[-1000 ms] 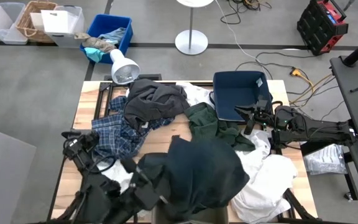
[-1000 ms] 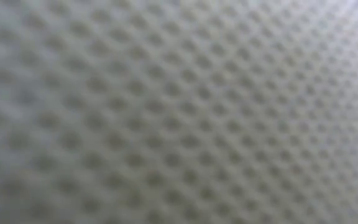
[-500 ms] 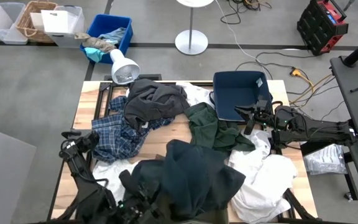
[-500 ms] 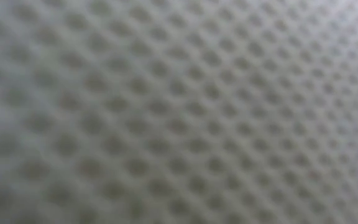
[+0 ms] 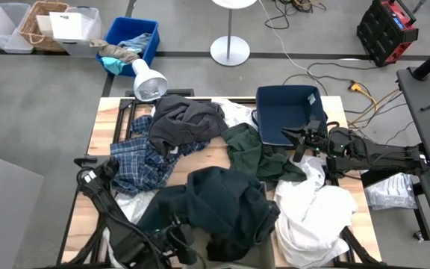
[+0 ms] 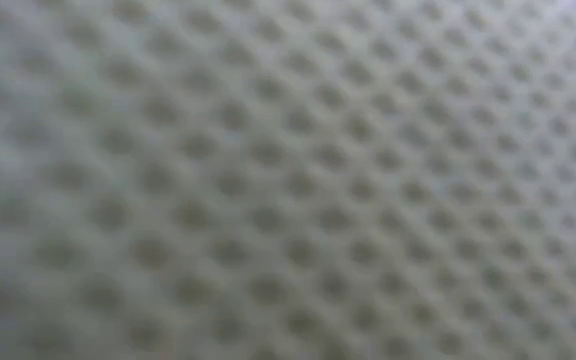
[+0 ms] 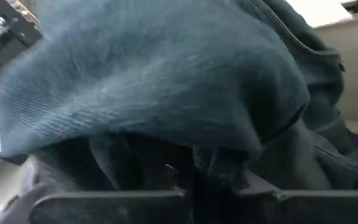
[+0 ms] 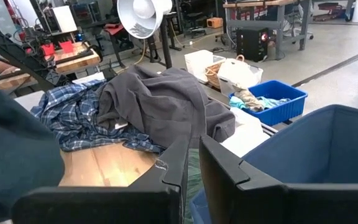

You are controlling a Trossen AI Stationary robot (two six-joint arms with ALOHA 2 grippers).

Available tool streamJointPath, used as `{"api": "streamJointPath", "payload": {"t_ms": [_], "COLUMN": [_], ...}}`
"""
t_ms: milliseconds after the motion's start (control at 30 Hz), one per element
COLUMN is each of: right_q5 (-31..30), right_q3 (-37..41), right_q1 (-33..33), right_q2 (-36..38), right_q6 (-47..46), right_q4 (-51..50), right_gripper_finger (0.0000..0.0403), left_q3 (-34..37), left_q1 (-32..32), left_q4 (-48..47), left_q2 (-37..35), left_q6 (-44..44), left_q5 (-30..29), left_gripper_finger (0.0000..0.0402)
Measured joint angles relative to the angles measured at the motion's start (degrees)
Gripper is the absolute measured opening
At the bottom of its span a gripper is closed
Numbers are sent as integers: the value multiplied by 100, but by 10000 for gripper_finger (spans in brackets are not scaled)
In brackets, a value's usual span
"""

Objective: Sort clothes
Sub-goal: Put the dark blue pants into the brown laundry organizer

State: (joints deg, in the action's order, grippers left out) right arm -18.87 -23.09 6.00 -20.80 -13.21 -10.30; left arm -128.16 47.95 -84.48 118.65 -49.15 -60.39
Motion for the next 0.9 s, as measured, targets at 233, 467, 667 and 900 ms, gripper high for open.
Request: {"api": "streamJointPath", "payload": {"t_ms": [233, 467, 667, 900], "right_q5": [0, 0, 0, 0], "right_q3": [0, 0, 0, 0], "right_q1": [0, 0, 0, -2], "right_q2": [-2, -2, -4, -4], "right_q6": [-46, -41, -33, -77], "right_q4": [6, 8, -18, -56], "right_gripper_finger": [34, 34, 34, 34], "left_q3": [47, 49, 49, -82], "left_q1": [-351, -832, -1054, -1056], "left_q4": [944, 2230, 2407, 2362], "left_q2": [124, 294, 510, 529], "left_q6": [737, 2146, 2333, 1801], "left_q5": [583, 2080, 2700, 2920], "left_gripper_finger": [0, 0, 1, 62]}}
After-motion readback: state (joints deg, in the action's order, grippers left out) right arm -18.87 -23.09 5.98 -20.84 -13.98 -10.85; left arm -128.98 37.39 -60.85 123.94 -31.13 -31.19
